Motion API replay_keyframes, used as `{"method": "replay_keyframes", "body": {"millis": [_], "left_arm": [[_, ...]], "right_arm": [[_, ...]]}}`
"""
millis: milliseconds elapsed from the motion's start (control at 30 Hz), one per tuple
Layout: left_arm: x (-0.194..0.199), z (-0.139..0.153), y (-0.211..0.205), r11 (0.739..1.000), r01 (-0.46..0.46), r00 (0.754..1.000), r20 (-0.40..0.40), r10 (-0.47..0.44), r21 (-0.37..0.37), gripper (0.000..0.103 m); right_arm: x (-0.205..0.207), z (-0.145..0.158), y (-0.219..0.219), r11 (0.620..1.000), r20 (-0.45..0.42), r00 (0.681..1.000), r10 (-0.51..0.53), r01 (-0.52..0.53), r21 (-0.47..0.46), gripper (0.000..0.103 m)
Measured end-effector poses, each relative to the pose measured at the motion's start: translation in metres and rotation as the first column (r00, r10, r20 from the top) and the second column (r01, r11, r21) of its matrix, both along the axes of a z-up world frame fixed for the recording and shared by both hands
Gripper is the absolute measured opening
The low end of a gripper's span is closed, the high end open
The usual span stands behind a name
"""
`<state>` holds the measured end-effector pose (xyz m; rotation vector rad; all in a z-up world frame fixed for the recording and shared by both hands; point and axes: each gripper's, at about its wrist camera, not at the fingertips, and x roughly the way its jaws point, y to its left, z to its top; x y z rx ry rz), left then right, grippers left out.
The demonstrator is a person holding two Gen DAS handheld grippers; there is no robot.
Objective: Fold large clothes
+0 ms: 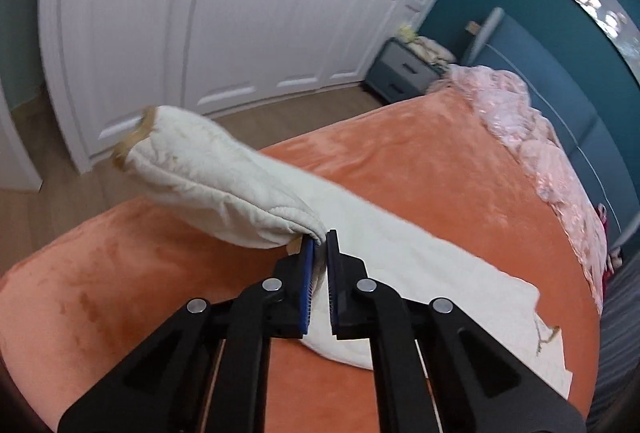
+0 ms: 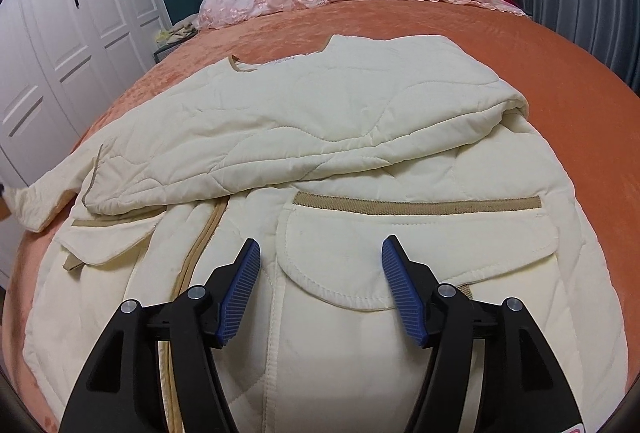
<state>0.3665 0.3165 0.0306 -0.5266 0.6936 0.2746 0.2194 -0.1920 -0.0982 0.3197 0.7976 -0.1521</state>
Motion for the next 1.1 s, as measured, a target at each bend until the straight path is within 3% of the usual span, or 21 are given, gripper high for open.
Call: {"method": "replay_keyframes", "body": {"millis": [67,133,233,333,367,400,467,533,600,667,833,900,967,1100], "left_arm": [[0.006,0.044,-0.054,0.992,0.117,0.990,0.073,-0.121,0.050,0.005],[0.008,0.079,-0.116,0.966,0.242,0.958,0.136,-0.252,0.086,0.005],[0.002,0.111,-0.212,0.899,0.426,0.880,0.184,-0.437,0.100,0.005],[-0.008,0.112,-0.302,0.814,0.573,0.796,0.172,-0.581,0.097,0.009],[-0.012,0.105,-0.328,0.783,0.616,0.767,0.161,-0.621,0.081,0.018],[-0.018,0.096,-0.350,0.754,0.654,0.741,0.152,-0.654,0.058,0.043],[-0.029,0.075,-0.379,0.732,0.681,0.723,0.144,-0.675,0.007,0.077],[-0.038,0.053,-0.388,0.733,0.679,0.729,0.151,-0.668,-0.036,0.078],[-0.036,0.033,-0.387,0.733,0.675,0.737,0.106,-0.668,-0.081,0.078],[-0.018,0.020,-0.376,0.765,0.628,0.778,0.074,-0.624,-0.140,0.078],[0.000,-0.023,-0.296,0.861,0.415,0.899,-0.010,-0.437,-0.294,0.077],[0.010,-0.038,-0.264,0.883,0.328,0.931,-0.042,-0.362,-0.336,0.077],[0.017,-0.055,-0.235,0.893,0.254,0.951,-0.072,-0.300,-0.372,0.074],[0.035,-0.085,-0.196,0.892,0.164,0.965,-0.120,-0.234,-0.421,0.070]], "right_arm": [[-0.002,0.001,-0.002,1.000,0.009,1.000,-0.007,0.006,0.017,0.062],[-0.005,0.003,-0.007,0.999,0.016,1.000,-0.019,0.018,0.042,0.062],[-0.014,0.008,-0.018,0.995,0.030,0.999,-0.043,0.040,0.087,0.062],[-0.025,0.015,-0.027,0.995,0.044,0.998,-0.051,0.047,0.088,0.062],[-0.028,0.018,-0.032,0.995,0.048,0.997,-0.053,0.049,0.081,0.062],[-0.031,0.020,-0.037,0.996,0.051,0.997,-0.056,0.052,0.077,0.062],[-0.038,0.026,-0.049,0.995,0.060,0.996,-0.069,0.064,0.075,0.062],[-0.040,0.032,-0.062,0.994,0.071,0.994,-0.083,0.077,0.081,0.062],[-0.038,0.038,-0.075,0.992,0.086,0.992,-0.090,0.083,0.090,0.065],[-0.031,0.042,-0.085,0.991,0.098,0.991,-0.091,0.080,0.110,0.065],[0.005,0.051,-0.112,0.973,0.119,0.985,-0.128,0.102,0.206,0.066],[0.026,0.052,-0.121,0.961,0.110,0.983,-0.145,0.113,0.251,0.066],[0.046,0.051,-0.127,0.953,0.103,0.983,-0.155,0.122,0.278,0.066],[0.086,0.044,-0.129,0.954,0.062,0.985,-0.160,0.138,0.266,0.066]]}}
